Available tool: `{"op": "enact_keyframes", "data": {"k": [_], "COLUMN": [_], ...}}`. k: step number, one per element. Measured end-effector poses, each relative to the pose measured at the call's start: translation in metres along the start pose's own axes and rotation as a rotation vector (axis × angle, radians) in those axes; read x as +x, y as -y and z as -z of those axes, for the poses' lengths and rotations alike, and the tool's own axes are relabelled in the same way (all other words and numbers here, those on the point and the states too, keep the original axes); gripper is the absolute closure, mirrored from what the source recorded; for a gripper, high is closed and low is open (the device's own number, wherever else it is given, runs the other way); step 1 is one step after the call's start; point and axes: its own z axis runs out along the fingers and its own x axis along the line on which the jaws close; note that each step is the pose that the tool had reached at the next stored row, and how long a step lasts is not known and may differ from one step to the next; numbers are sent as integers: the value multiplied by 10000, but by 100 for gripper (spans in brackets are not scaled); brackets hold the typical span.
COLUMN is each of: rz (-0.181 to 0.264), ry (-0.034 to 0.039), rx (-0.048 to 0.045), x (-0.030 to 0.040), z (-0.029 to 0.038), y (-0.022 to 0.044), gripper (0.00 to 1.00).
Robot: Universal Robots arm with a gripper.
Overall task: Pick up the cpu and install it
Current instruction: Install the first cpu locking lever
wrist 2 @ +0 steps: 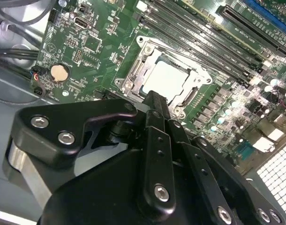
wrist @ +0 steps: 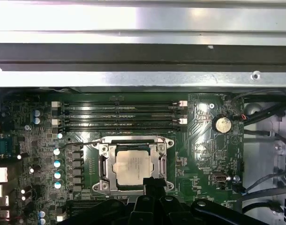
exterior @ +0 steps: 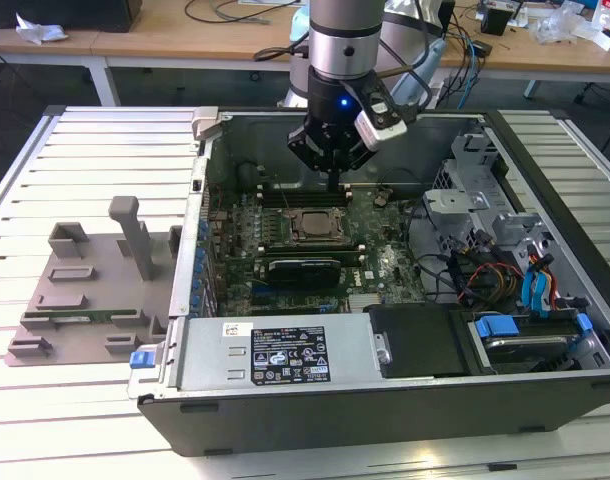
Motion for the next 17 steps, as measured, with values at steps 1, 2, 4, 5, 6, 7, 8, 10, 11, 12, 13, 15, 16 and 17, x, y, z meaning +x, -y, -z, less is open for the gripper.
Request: {"op": "enact_keyframes", "data": {"k": [1,2,4,5,6,7,8,10,11,12,13,15,16,17], "rz": [137,236,424,536,675,786,882,1055,1079,1083,1087,1088,1089,1090], "ry": [5,8,14,18,23,26,30,36,37,37,37,37,37,38], "rx": [-6,-10,-17,-22,-28,-33,-38,-44,-46,-46,-46,-47,-46,-47], "x": [0,0,0,0,0,0,0,0,0,0,0,19,47,72], "z": [0,0,0,0,0,0,0,0,0,0,0,1,2,3], "y": [0,0,0,0,0,0,0,0,0,0,0,0,-1,-2], "gripper": [89,89,89,89,89,89,89,89,89,89,89,89,89,89]}}
